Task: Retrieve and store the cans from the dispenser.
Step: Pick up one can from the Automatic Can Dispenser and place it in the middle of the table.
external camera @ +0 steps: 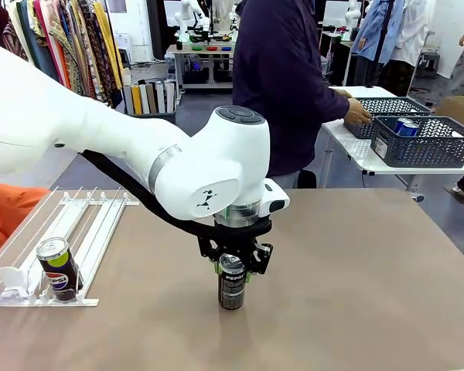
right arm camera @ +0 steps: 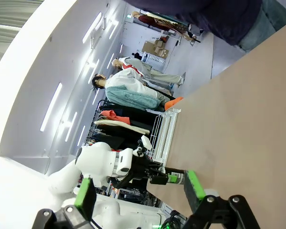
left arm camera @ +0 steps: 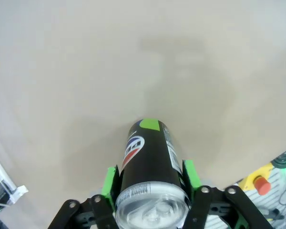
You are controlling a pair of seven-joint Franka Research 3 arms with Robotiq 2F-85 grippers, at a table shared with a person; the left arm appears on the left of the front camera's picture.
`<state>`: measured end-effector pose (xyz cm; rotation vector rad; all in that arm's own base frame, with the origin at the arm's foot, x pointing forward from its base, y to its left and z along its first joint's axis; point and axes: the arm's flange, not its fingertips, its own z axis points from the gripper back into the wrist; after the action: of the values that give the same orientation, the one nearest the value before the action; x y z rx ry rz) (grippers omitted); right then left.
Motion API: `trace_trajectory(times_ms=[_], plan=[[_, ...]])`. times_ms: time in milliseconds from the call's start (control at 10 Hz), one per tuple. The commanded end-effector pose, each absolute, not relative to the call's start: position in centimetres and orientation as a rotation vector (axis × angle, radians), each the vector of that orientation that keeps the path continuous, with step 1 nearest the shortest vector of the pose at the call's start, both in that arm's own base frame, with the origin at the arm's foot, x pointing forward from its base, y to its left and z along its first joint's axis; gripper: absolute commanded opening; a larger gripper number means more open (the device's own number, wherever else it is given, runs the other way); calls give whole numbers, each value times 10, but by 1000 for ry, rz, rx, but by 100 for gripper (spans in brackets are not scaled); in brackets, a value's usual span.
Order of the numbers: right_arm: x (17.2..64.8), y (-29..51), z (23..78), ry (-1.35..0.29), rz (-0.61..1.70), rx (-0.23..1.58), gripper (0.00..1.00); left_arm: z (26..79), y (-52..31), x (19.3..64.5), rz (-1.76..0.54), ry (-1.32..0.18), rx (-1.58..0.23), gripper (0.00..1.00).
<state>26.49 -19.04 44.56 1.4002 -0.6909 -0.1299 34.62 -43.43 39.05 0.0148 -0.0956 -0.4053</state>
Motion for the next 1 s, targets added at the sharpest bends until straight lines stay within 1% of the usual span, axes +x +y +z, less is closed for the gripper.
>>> trace_trajectory(times_ms=[0, 100, 200, 300, 400, 500, 600, 700, 800, 900], plan=[[268, -190, 451, -715, -133, 1421, 100, 407, -424, 348, -400, -104, -19, 100], [268, -190, 451, -715, -133, 1421, 100, 425, -412, 344, -405, -90, -60, 100], [268, -190, 451, -715, -133, 1421, 100, 464, -390, 330, -411, -141, -91, 100], [268, -190, 451, -715, -133, 1421, 100, 513, -347, 312, -402, -191, -111, 100], [268, -190, 451, -715, -133, 1421, 100, 547, -296, 298, -410, -161, -172, 100], [268, -190, 451, -715, -133, 1421, 100, 568, -241, 288, -388, -137, -250, 100], [268, -190, 451, -715, -133, 1421, 100, 580, -178, 279, -390, -109, -374, 100], [268, -190, 451, -715, -133, 1421, 100, 585, -135, 277, -237, -164, -401, 100], [268, -190, 451, -715, -133, 1421, 100, 586, -82, 275, -225, -183, -565, 100], [268, -190, 451, -715, -133, 1421, 100, 580, -42, 276, -188, -201, -688, 100]])
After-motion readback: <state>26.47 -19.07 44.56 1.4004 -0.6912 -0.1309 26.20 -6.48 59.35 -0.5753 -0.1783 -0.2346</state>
